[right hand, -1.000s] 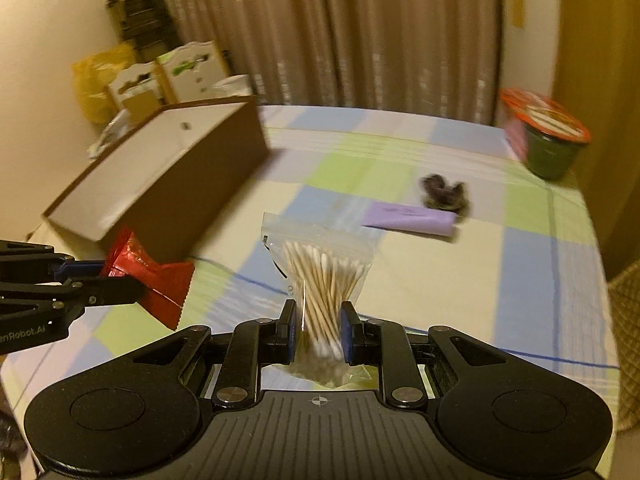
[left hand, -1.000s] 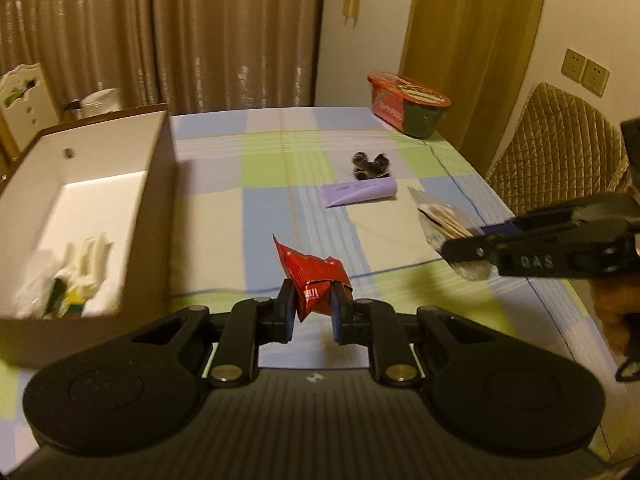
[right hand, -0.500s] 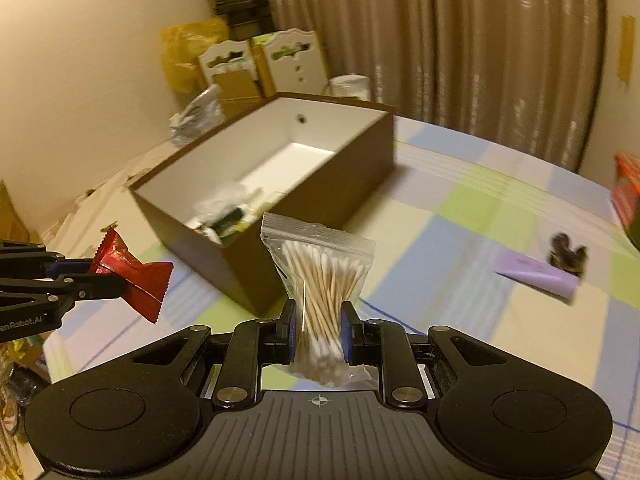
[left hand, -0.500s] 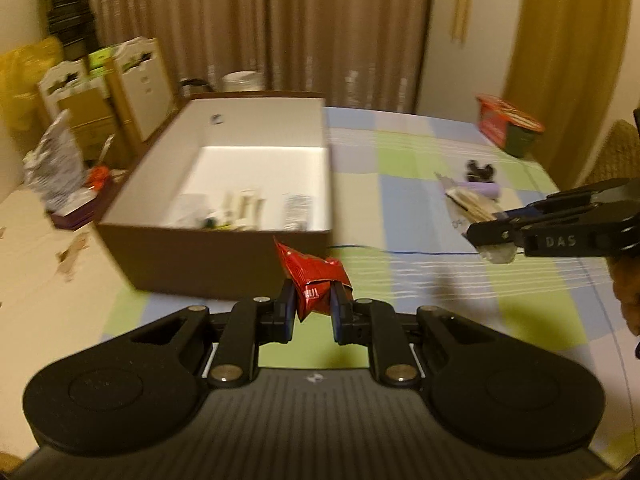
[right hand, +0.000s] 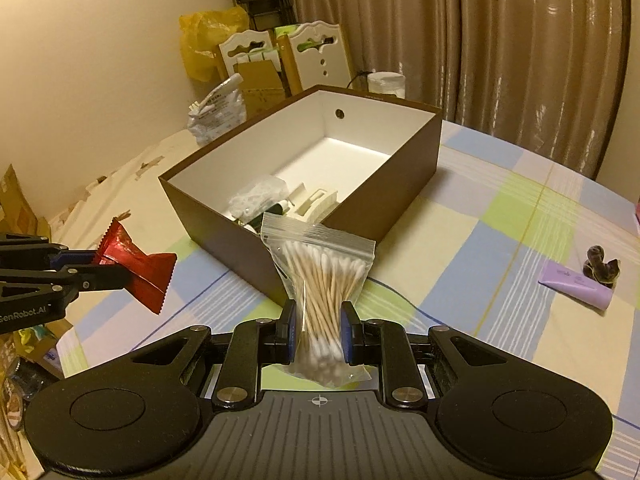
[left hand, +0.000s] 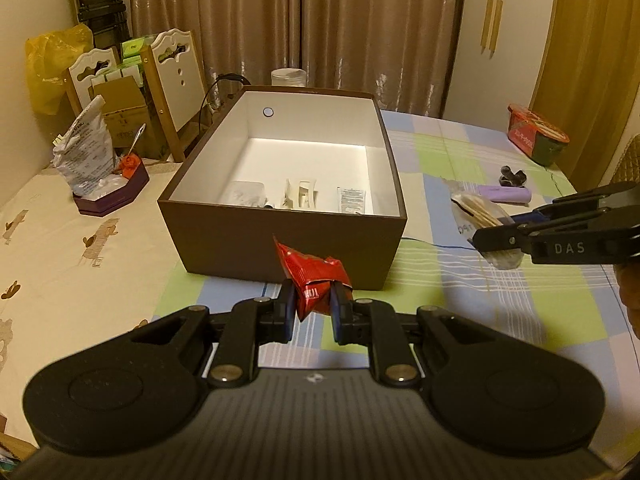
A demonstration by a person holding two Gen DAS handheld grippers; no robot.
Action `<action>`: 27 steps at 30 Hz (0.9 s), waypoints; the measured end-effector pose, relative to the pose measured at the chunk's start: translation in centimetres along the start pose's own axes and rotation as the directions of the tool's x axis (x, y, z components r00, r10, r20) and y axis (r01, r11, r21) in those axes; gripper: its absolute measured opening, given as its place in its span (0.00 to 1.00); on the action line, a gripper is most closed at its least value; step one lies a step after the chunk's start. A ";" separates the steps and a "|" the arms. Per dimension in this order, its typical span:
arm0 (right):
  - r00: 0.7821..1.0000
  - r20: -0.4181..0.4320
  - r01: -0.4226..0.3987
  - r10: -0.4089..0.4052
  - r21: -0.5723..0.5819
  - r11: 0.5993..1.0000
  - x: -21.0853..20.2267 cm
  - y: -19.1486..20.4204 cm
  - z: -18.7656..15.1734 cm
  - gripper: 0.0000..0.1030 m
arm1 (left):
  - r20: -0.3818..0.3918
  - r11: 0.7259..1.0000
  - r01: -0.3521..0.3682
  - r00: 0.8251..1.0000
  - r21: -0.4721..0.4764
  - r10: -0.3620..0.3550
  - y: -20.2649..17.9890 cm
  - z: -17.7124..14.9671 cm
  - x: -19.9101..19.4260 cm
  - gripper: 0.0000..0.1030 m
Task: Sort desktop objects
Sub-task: 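Carry the cotton-swab bag and red candy packet with both grippers over the brown box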
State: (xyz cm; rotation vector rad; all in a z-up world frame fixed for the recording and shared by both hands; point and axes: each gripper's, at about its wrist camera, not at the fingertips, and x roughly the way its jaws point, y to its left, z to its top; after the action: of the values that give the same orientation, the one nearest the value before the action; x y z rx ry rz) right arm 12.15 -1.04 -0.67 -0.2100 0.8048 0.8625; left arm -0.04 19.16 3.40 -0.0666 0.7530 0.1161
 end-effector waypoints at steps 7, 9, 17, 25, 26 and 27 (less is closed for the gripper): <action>1.000 -0.005 0.022 -0.022 0.012 1.000 0.0 0.2 -0.1 0.19 | 0.003 1.000 0.022 1.000 0.010 -0.022 0.6 0.3 0.5 0.13; 1.000 -0.003 0.029 -0.029 0.012 1.000 -0.1 0.3 0.0 0.19 | 0.005 0.999 0.030 1.000 0.014 -0.030 0.8 0.5 0.6 0.13; 1.000 0.025 0.016 -0.015 -0.017 1.000 -0.5 0.2 1.6 0.19 | 0.022 1.000 0.022 0.999 0.021 -0.023 1.5 2.0 1.0 0.13; 0.993 0.091 -0.070 0.077 -0.082 0.994 0.5 0.3 5.2 0.19 | 0.055 0.998 -0.066 0.996 0.017 0.065 2.2 5.5 1.7 0.13; 0.992 0.096 -0.075 0.083 -0.087 0.993 0.8 0.5 5.8 0.19 | 0.062 0.997 -0.069 0.996 0.017 0.068 2.5 6.1 1.9 0.14; 0.991 0.101 -0.077 0.086 -0.088 0.993 1.0 0.8 6.2 0.19 | 0.069 0.997 -0.072 0.995 0.017 0.071 2.7 6.7 2.0 0.14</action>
State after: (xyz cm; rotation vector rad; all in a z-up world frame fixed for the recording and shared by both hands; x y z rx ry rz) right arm 15.35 2.99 3.05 -0.2052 0.6840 0.9779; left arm 5.59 22.71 6.85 -0.0170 0.6881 0.1782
